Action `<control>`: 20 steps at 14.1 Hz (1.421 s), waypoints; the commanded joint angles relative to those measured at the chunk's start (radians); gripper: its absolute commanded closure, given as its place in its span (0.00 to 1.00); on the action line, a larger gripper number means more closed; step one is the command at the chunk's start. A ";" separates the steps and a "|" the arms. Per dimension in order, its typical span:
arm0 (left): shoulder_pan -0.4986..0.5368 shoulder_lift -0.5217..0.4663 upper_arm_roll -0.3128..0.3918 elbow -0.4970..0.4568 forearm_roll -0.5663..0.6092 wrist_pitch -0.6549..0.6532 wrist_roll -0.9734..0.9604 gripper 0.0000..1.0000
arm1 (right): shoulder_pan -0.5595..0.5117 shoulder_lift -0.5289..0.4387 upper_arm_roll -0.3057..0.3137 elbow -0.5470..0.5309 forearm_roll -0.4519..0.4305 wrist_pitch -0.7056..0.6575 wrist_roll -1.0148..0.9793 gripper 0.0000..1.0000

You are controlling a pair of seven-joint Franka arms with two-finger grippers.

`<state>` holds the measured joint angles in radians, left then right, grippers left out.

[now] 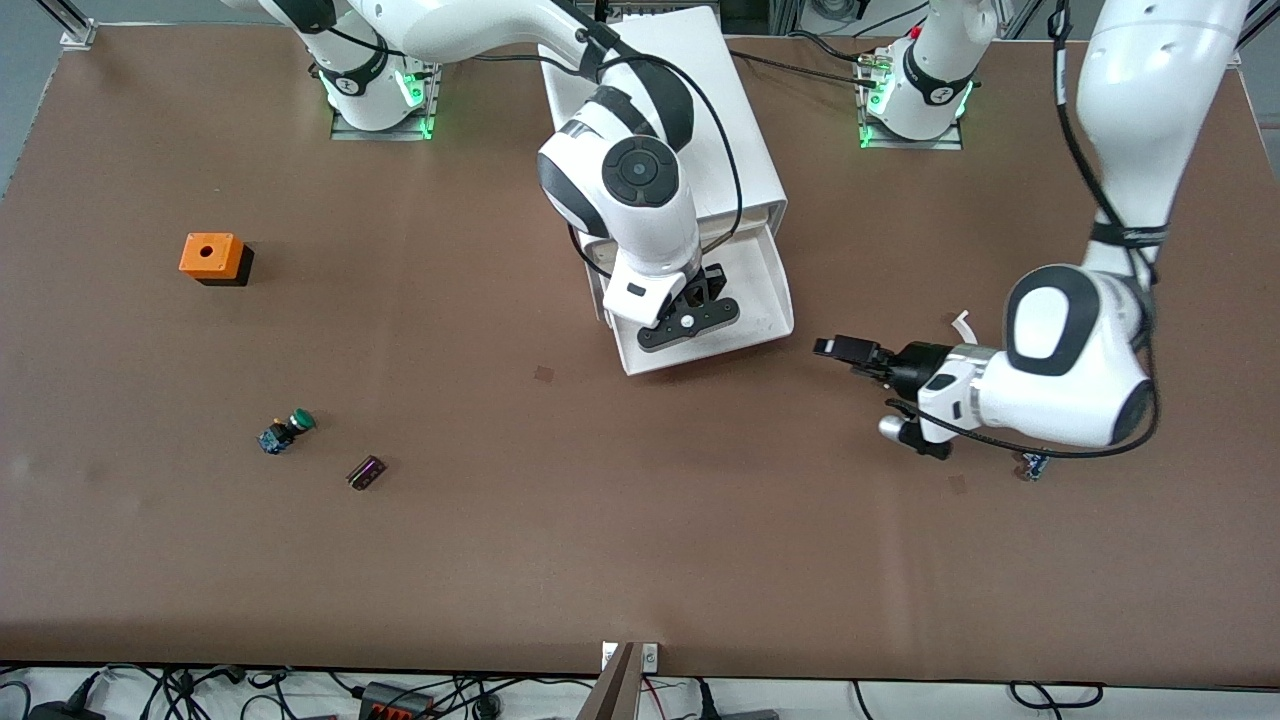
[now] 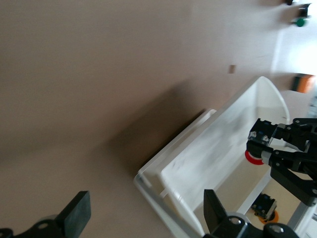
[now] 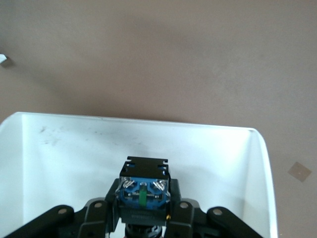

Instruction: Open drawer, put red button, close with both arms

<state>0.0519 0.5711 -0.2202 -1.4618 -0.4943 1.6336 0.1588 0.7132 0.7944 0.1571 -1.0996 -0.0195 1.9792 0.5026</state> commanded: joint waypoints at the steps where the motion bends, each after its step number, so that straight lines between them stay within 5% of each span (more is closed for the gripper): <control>1: -0.010 0.006 -0.011 0.112 0.181 -0.102 -0.168 0.00 | 0.014 0.019 -0.005 0.009 -0.016 0.003 0.024 1.00; 4: -0.029 -0.043 -0.018 0.123 0.386 -0.116 -0.177 0.00 | 0.012 0.038 -0.005 0.010 -0.014 0.006 0.028 1.00; 5: -0.033 -0.045 -0.019 0.126 0.443 -0.118 -0.170 0.00 | 0.014 0.042 -0.005 0.010 -0.014 0.015 0.028 0.62; 6: -0.033 -0.045 -0.019 0.126 0.480 -0.118 -0.170 0.00 | 0.012 0.039 -0.007 0.010 -0.016 0.018 0.030 0.01; 14: -0.053 -0.023 -0.015 0.187 0.523 -0.002 -0.165 0.00 | -0.167 -0.067 -0.016 0.032 -0.019 -0.017 0.060 0.00; 20: -0.234 0.041 -0.015 0.143 0.531 0.244 -0.730 0.00 | -0.420 -0.093 -0.025 0.027 -0.019 -0.193 -0.102 0.00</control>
<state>-0.1215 0.5866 -0.2383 -1.3145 0.0054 1.8053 -0.3983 0.3596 0.7235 0.1152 -1.0581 -0.0252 1.8520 0.4520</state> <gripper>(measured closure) 0.000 0.000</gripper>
